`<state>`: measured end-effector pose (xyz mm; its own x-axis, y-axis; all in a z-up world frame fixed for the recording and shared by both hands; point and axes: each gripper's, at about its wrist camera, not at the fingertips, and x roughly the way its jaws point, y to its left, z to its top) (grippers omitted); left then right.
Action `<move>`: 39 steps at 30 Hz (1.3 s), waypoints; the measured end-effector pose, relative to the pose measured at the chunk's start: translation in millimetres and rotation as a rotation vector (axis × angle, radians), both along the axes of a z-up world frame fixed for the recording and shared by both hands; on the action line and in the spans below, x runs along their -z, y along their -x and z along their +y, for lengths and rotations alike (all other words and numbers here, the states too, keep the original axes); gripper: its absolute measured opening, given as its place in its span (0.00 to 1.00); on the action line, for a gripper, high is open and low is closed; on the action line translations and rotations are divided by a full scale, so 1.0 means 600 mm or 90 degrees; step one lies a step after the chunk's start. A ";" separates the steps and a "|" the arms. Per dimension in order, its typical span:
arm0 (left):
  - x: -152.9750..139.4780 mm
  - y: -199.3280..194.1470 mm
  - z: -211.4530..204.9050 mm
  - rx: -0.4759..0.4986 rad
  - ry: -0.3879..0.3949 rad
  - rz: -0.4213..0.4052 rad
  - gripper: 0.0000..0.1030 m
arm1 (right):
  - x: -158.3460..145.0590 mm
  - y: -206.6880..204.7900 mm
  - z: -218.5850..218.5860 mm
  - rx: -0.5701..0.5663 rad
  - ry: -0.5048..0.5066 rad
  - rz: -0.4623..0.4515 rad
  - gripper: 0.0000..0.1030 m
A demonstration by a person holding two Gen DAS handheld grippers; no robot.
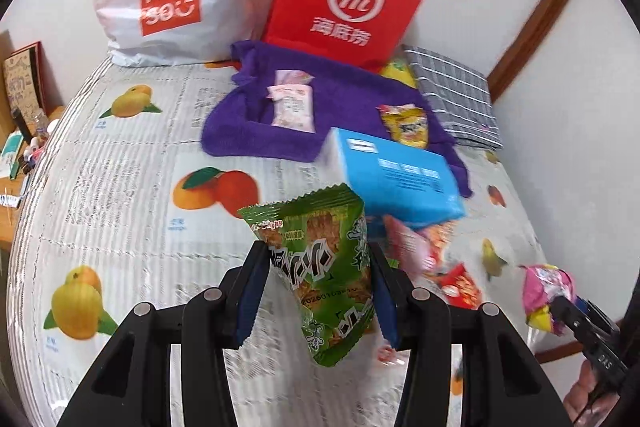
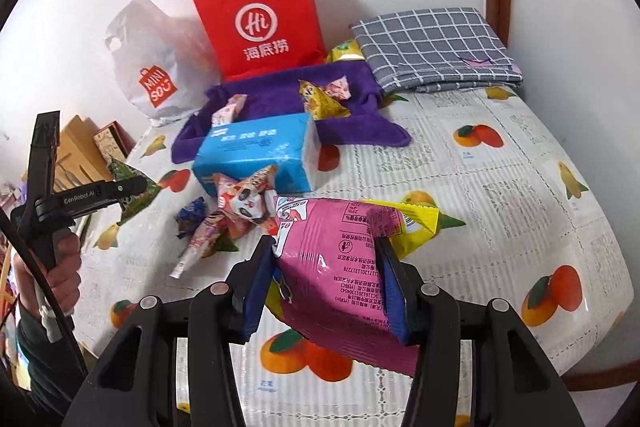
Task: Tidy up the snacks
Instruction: 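Lift both held packets and carry them toward the purple towel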
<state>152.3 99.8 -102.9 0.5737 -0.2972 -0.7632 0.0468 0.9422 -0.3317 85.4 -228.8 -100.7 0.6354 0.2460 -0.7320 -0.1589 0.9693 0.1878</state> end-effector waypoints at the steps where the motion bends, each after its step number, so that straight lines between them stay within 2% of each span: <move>1: -0.007 0.005 -0.008 0.008 0.003 -0.004 0.45 | -0.003 0.000 0.003 -0.004 0.001 -0.003 0.48; 5: -0.033 0.018 -0.031 0.030 0.009 -0.021 0.45 | -0.023 -0.007 0.020 -0.018 0.019 -0.023 0.48; 12: -0.072 0.021 -0.054 0.044 0.022 -0.042 0.45 | -0.057 -0.028 0.037 -0.041 -0.024 -0.040 0.48; 23: -0.110 0.009 -0.074 0.055 0.009 -0.069 0.45 | -0.094 -0.063 0.060 -0.059 -0.028 -0.074 0.48; 39: -0.145 -0.076 -0.080 0.047 0.009 -0.091 0.45 | -0.146 -0.173 0.061 -0.061 -0.041 -0.111 0.48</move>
